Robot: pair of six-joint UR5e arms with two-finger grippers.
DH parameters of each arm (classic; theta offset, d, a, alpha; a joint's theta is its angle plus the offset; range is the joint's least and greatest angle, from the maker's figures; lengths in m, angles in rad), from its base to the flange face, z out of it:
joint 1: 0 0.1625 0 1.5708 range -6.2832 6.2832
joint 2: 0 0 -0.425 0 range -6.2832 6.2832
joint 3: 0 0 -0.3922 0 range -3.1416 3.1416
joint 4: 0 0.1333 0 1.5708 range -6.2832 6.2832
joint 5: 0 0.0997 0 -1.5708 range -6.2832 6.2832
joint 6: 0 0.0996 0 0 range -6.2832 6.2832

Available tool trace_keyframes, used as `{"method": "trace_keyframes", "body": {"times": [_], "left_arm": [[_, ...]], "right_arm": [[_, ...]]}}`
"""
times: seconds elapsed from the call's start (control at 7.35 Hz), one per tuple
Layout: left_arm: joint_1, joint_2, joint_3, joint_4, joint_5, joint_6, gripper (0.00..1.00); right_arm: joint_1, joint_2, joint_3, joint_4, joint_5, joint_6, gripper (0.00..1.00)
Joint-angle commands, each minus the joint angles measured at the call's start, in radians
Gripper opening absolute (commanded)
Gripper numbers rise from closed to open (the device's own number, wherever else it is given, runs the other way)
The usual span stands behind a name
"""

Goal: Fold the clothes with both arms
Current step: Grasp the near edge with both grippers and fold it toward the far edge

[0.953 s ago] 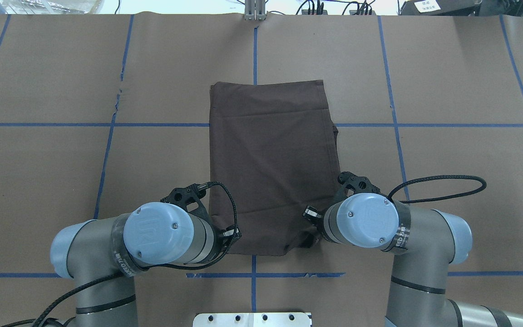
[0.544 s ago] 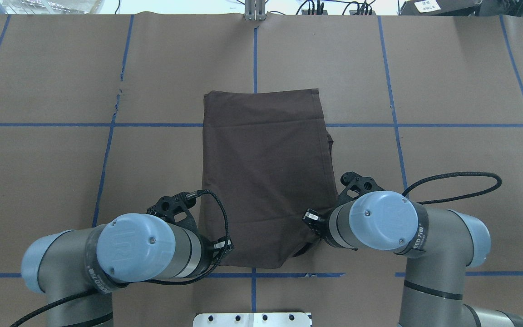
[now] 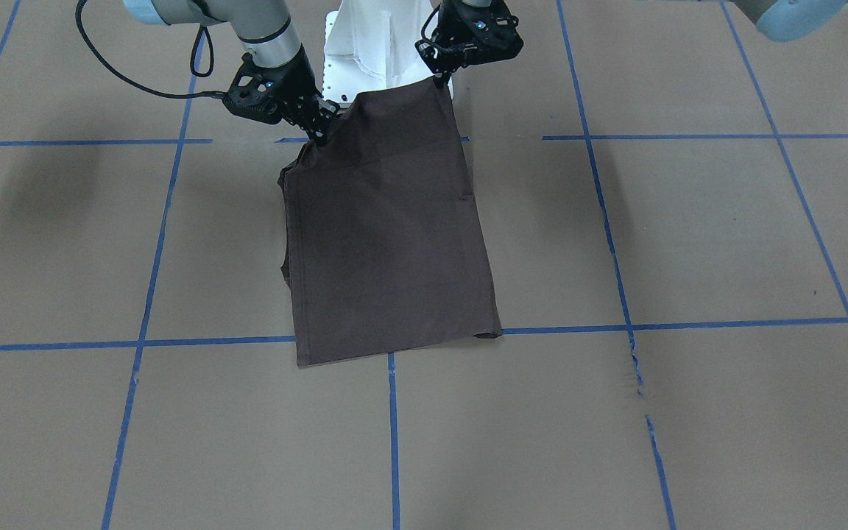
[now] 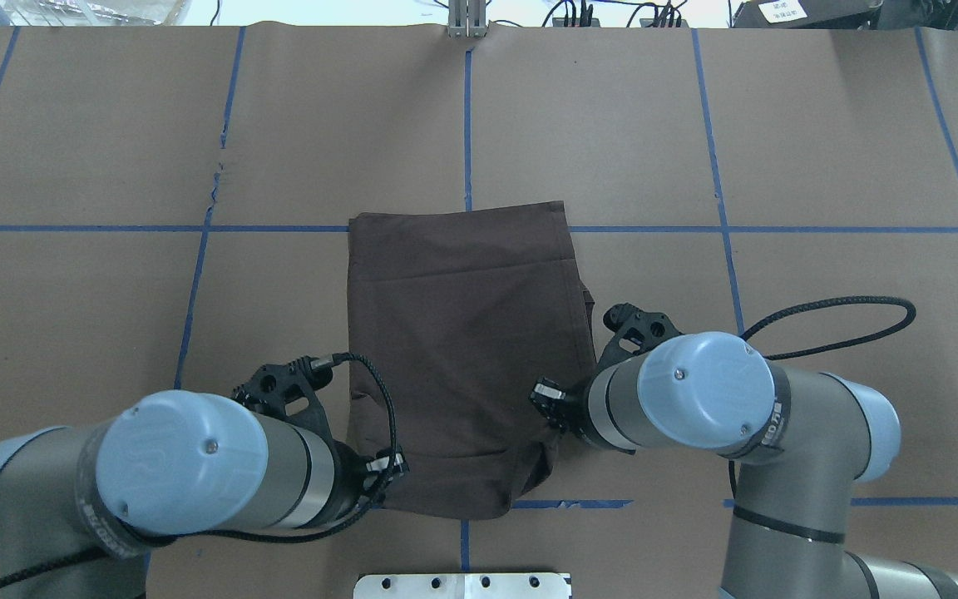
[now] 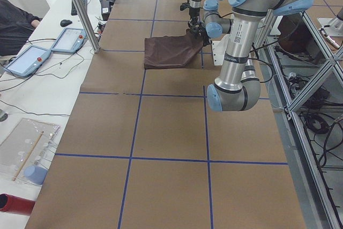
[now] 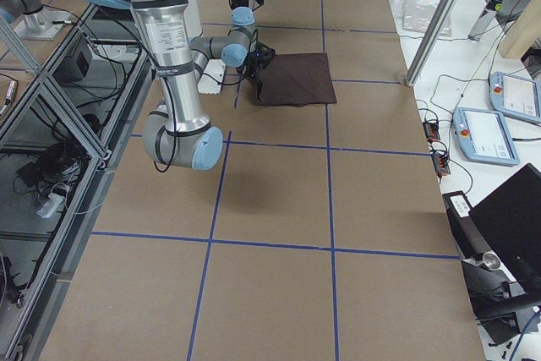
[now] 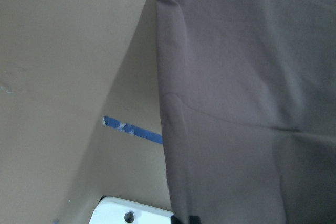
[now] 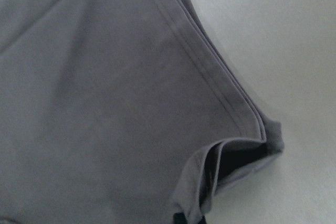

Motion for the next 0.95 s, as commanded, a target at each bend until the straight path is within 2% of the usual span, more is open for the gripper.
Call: {"method": "trace_keyframes", "body": {"times": [0.0,0.14,0.27,0.41,0.54,0.68,0.82], "left_arm": [[-0.142,-0.039,0.073,-0.007,-0.007,0.075,0.0],[-0.203,-0.065,0.134,-0.033,-0.007,0.093,0.0],[-0.263,-0.095,0.235,-0.09,-0.007,0.127,0.0],[-0.315,-0.137,0.38,-0.187,-0.007,0.158,0.0],[-0.367,-0.175,0.547,-0.337,-0.005,0.158,0.0],[-0.424,-0.195,0.705,-0.477,-0.004,0.198,0.99],[-0.493,-0.223,0.798,-0.51,-0.004,0.312,1.0]], "right_arm": [[0.133,0.098,-0.11,0.0,0.041,-0.035,0.0],[0.197,0.167,-0.2,0.003,0.096,-0.038,0.0],[0.246,0.25,-0.338,0.006,0.125,-0.062,0.0],[0.297,0.349,-0.543,0.081,0.165,-0.075,0.0],[0.334,0.408,-0.739,0.211,0.176,-0.09,0.0],[0.356,0.434,-0.86,0.28,0.173,-0.175,0.99],[0.412,0.448,-0.918,0.284,0.186,-0.261,1.0]]}}
